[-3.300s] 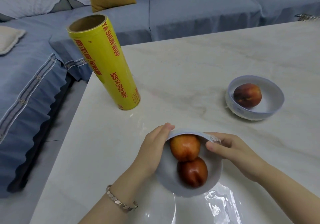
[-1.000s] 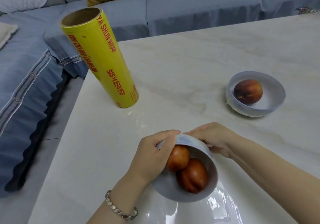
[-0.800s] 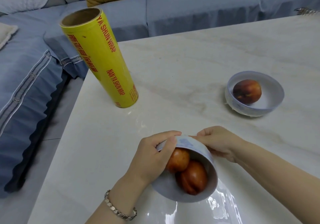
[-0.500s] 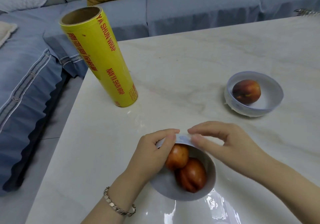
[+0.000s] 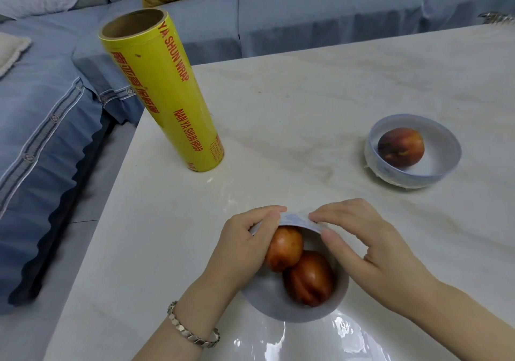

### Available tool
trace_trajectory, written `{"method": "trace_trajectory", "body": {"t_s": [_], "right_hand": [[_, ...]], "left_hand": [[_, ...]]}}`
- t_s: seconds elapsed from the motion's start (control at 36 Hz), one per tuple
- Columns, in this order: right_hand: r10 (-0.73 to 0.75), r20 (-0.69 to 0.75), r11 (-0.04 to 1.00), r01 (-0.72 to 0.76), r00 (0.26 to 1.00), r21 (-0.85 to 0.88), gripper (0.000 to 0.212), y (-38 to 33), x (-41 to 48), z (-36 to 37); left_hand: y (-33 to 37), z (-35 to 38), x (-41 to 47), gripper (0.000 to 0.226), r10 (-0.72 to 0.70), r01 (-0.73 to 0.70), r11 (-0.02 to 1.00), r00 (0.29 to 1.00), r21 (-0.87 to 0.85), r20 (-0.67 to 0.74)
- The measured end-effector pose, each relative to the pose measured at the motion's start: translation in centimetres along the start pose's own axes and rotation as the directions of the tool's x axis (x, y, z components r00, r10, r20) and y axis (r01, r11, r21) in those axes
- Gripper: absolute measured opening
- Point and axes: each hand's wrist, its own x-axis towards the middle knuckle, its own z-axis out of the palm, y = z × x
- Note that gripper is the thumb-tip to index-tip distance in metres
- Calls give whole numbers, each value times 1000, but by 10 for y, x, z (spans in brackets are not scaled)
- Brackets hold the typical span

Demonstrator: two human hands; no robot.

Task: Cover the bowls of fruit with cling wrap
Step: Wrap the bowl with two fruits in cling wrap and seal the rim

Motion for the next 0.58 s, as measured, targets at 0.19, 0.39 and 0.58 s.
{"method": "trace_trajectory", "body": {"t_s": [0.19,0.39,0.58], "right_hand": [[140,145,990,-140,979,-14,53,-3,6,5],[325,276,918,-372,905,137,44,-3,18,11],[376,383,710,-528,844,466,43,10,20,21]], "left_hand": [[-1,0,1,32,7,-8,1000,1000,22,14],[0,-1,2,23,-3,3,1000,1000,15,-1],[4,-1,3,25,-65,66,998,997,11,-44]]}}
